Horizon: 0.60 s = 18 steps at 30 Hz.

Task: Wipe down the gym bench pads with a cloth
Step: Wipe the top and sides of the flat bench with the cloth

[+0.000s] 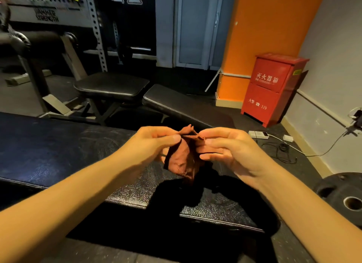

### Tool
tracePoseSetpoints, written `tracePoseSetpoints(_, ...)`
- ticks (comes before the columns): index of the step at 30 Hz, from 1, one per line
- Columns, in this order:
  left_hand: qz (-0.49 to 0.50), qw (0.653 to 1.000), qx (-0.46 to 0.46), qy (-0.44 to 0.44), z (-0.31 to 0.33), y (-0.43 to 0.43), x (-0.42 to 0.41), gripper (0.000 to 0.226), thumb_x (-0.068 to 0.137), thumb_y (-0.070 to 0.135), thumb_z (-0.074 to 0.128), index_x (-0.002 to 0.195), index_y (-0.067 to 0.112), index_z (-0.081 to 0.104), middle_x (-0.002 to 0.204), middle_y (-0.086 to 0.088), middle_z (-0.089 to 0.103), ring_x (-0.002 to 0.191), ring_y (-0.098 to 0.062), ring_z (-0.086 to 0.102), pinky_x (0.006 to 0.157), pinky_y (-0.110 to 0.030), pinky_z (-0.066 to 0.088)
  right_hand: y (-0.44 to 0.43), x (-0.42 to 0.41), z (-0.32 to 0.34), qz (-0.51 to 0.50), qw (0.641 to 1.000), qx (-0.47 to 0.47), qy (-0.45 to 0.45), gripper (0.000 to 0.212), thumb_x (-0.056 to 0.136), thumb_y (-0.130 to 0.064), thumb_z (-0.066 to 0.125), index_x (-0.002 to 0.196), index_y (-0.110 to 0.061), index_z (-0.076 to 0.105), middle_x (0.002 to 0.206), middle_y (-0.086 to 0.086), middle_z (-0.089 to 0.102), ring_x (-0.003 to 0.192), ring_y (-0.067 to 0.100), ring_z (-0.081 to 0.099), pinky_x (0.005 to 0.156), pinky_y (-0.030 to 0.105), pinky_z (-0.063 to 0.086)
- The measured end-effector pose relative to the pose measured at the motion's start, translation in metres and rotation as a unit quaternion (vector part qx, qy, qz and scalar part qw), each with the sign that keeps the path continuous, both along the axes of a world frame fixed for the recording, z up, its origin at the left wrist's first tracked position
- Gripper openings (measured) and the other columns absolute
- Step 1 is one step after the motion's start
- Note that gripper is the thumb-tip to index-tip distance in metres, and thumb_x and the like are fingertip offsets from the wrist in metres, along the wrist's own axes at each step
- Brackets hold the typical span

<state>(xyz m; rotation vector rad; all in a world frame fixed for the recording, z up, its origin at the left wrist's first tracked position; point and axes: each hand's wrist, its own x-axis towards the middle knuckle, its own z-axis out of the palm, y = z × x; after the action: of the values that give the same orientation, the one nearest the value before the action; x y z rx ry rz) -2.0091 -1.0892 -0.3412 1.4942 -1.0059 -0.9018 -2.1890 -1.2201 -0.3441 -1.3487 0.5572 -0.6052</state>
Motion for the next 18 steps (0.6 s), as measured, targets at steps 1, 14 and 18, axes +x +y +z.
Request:
tracePoseSetpoints(1, -0.012, 1.000, 0.001, 0.015, 0.001, -0.001, 0.003, 0.018, 0.100, 0.015, 0.059, 0.096, 0.006, 0.073, 0.080, -0.014, 0.053, 0.064, -0.016, 0.050, 0.055, -0.020, 0.049, -0.001, 0.000, 0.000, 0.000, 0.999, -0.048, 0.013, 0.020, 0.088, 0.005, 0.067, 0.106, -0.002, 0.073, 0.097, 0.017, 0.075, 0.086, 0.028, 0.073, 0.073, 0.034, 0.063)
tracePoseSetpoints(14, 0.136, 0.989, -0.032, -0.055, -0.001, -0.002, 0.010, 0.027, 0.098, 0.012, 0.057, 0.078, 0.001, 0.072, 0.070, -0.016, 0.061, 0.065, -0.024, 0.061, 0.061, -0.036, 0.056, -0.011, -0.011, 0.007, 0.006, 0.941, -0.336, 0.035, 0.008, 0.086, -0.006, 0.072, 0.081, -0.005, 0.066, 0.097, 0.003, 0.075, 0.090, 0.015, 0.071, 0.081, 0.025, 0.054)
tracePoseSetpoints(18, 0.223, 0.955, -0.100, -0.168, -0.008, 0.001, 0.033, 0.035, 0.097, 0.022, 0.060, 0.065, 0.016, 0.073, 0.079, -0.014, 0.066, 0.082, -0.020, 0.061, 0.075, -0.040, 0.045, -0.020, -0.032, 0.022, -0.021, 0.973, -0.229, 0.003, 0.021, 0.092, 0.007, 0.058, 0.076, -0.004, 0.051, 0.055, -0.013, 0.053, 0.046, -0.001, 0.049, 0.048, 0.008, 0.037)
